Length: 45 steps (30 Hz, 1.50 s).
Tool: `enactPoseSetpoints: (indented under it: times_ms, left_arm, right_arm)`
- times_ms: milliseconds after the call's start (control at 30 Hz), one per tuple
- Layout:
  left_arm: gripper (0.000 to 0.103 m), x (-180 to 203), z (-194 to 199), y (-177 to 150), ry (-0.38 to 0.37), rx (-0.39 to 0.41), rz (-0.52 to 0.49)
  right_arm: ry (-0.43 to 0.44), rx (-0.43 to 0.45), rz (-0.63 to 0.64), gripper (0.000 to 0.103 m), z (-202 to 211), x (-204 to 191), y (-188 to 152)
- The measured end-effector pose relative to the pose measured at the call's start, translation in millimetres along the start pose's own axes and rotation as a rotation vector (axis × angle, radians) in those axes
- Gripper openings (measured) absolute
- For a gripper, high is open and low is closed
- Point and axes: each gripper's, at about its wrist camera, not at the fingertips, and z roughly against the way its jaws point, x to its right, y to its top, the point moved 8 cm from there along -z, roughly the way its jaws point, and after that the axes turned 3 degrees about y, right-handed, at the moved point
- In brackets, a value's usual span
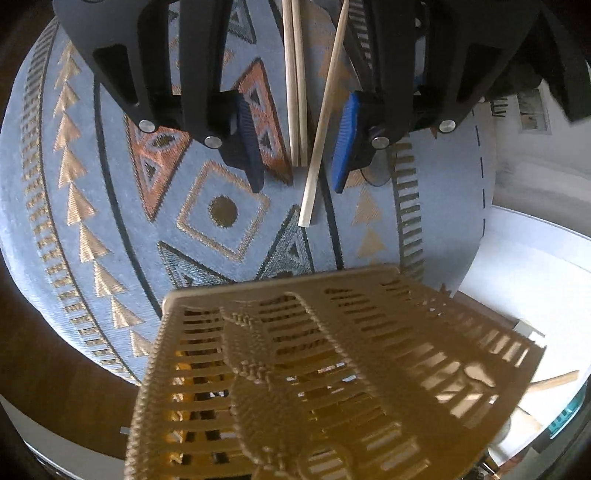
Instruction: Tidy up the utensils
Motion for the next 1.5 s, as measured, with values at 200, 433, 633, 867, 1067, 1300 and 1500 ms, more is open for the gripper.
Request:
enactPoseSetpoints:
  times_ms: [200, 433, 633, 867, 1067, 1300, 1500]
  left_arm:
    - [0.009, -6.5, 3.9, -3.5, 0.043, 0.062, 0.061]
    - [0.009, -56.8, 25.7, -22.0, -0.018, 0.166, 0.360]
    - [0.010, -71.9, 26.0, -31.6, -0.015, 0.147, 0.406]
    - [0.022, -74.4, 16.7, -27.5, -0.029, 0.137, 0.389]
    - [0.049, -96.0, 21.4, 11.8, -0.033, 0.205, 0.390]
    - [0.052, -95.8, -6.9, 50.9, -0.039, 0.110, 0.343]
    - [0.031, -91.9, -21.0, 61.7, 0.015, 0.081, 0.300]
  right_arm:
    - [-0.015, -0.002, 0.029, 0.027, -5.1, -9.5, 3.7]
    - [-0.114, -0.008, 0.101, 0.019, -22.3, -32.5, 3.9]
    - [-0.211, -0.009, 0.167, 0.006, -32.4, -49.1, 7.0]
    - [-0.135, 0.007, 0.154, 0.005, -29.1, -62.1, 5.6]
    - [-0.116, 0.012, 0.170, 0.005, -18.9, -48.6, 1.8]
    - [-0.140, 0.001, 0.174, 0.005, -4.4, -18.7, -5.7]
    - [-0.175, -0.023, 0.154, 0.005, -9.1, 10.7, -12.5]
